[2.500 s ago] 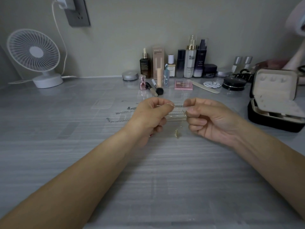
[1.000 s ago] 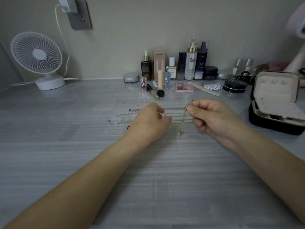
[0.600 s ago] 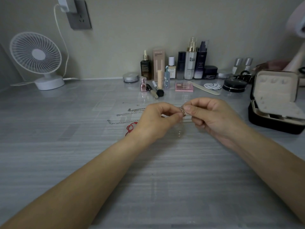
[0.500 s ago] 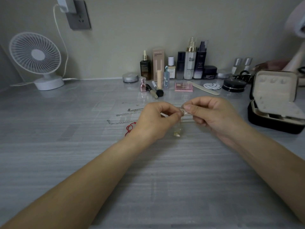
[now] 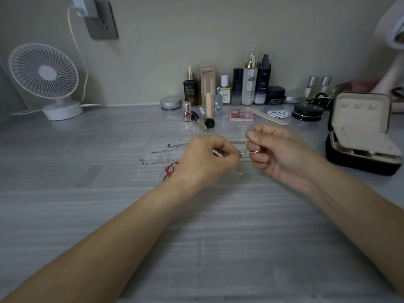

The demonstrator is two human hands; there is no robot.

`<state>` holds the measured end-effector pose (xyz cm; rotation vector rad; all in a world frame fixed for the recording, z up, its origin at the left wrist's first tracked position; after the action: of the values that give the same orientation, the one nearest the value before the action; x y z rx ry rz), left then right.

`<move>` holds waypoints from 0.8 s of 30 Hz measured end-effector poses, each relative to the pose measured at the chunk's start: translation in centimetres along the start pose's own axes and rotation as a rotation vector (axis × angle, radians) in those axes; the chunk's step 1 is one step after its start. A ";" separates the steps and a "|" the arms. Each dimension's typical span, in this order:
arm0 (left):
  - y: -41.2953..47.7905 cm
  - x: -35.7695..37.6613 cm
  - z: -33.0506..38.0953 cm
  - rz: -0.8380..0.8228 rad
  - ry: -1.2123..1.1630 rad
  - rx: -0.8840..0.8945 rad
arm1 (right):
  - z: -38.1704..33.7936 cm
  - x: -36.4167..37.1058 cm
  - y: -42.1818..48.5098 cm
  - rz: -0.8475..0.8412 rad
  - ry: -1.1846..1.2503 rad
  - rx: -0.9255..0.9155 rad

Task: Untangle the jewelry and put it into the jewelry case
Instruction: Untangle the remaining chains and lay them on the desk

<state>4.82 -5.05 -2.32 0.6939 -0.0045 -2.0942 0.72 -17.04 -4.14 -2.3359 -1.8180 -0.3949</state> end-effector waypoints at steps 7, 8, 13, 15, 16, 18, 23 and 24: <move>0.2 0.9 -0.7 -0.092 -0.020 -0.023 | -0.7 0.5 -0.6 -0.032 -0.235 -0.110; 0.2 1.0 -0.7 -0.107 -0.055 -0.028 | -0.8 0.5 -0.7 -0.023 -0.259 -0.132; 0.1 1.0 -0.2 -0.120 -0.182 -0.011 | -1.9 0.6 -1.0 0.029 -0.380 -0.271; 0.0 1.1 -0.1 -0.117 -0.197 -0.009 | -2.2 0.5 -1.1 0.044 -0.438 -0.317; -0.1 1.2 -0.2 -0.123 -0.205 -0.021 | -2.4 0.5 -1.1 0.044 -0.473 -0.341; -0.1 1.5 -0.5 -0.132 -0.216 -0.067 | -2.6 0.9 -1.3 0.024 -0.546 -0.389; -0.1 1.3 -1.1 -0.103 -0.238 -0.145 | -2.8 1.0 -1.5 0.038 -0.574 -0.399; -0.1 1.1 -1.2 -0.084 -0.256 -0.163 | -2.8 0.8 -1.4 0.062 -0.550 -0.376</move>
<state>4.80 -5.52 -3.88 0.3303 0.0529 -2.2222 -0.80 -16.78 -1.26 -2.9835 -2.0253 -0.0878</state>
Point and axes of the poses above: each hand's wrist, its own y-axis towards the middle knuckle, its own x-axis out of the palm, z = x × y, the point moved 7 cm from there along y, towards the middle knuckle, and after that the axes turned 4 degrees about y, right-handed, at the moved point
